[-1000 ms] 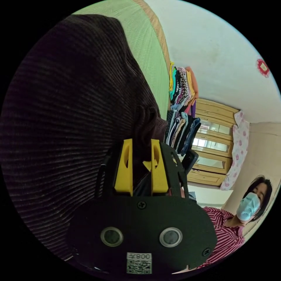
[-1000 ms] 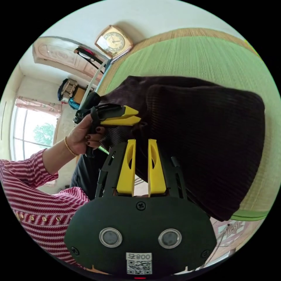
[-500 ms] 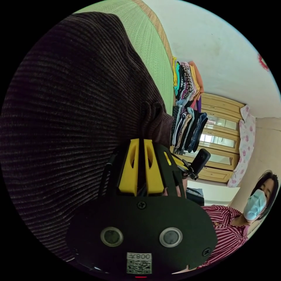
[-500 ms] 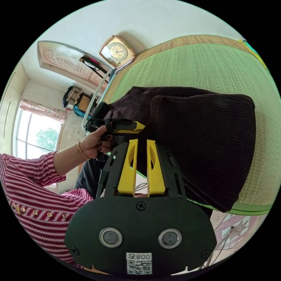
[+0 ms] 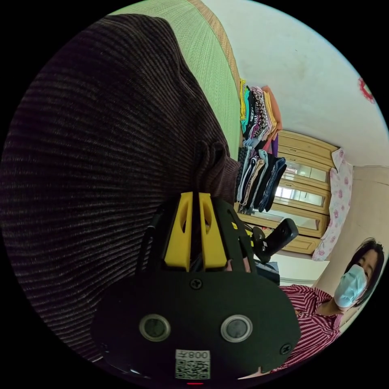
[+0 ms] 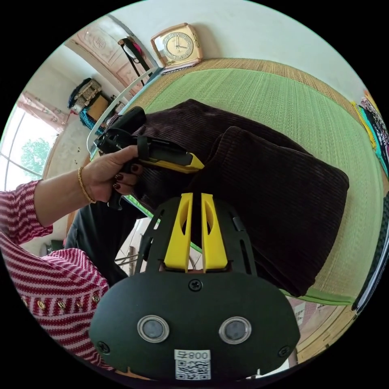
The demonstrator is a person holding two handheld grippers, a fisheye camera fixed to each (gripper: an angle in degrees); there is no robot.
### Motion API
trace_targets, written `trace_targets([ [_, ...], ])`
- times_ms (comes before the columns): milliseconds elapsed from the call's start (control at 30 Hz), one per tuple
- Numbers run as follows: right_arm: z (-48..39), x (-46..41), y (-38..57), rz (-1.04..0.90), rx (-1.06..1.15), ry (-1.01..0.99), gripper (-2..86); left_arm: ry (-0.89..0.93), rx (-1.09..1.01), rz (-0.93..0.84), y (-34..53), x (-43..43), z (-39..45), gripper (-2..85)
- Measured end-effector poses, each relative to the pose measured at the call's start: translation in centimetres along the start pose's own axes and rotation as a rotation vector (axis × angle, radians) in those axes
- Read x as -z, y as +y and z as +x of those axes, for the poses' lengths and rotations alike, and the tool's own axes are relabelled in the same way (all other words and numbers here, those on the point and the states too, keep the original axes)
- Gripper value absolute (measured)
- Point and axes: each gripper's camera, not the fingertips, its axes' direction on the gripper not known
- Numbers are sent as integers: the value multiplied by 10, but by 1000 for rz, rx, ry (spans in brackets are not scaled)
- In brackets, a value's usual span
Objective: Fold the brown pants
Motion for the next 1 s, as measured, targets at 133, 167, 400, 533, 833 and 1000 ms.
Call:
trace_targets([
  [133, 10, 46, 11, 156, -38, -156, 25, -16, -16, 6, 6, 2, 1, 26],
  [167, 11, 53, 12, 181, -38, -171, 24, -23, -24, 12, 9, 4, 2, 26],
  [400, 19, 14, 11, 101, -62, -203, 21, -58, -50, 79, 23, 16, 6, 24],
  [533, 26, 5, 19, 90, -79, -222, 22, -83, -114, 70, 26, 10, 20, 31],
  [833, 34, -1, 30, 65, -64, -213, 24, -364, -269, 37, 17, -15, 64, 77],
  [1000, 42, 0, 37, 71, -78, -230, 24, -402, -313, -30, 23, -28, 73, 49],
])
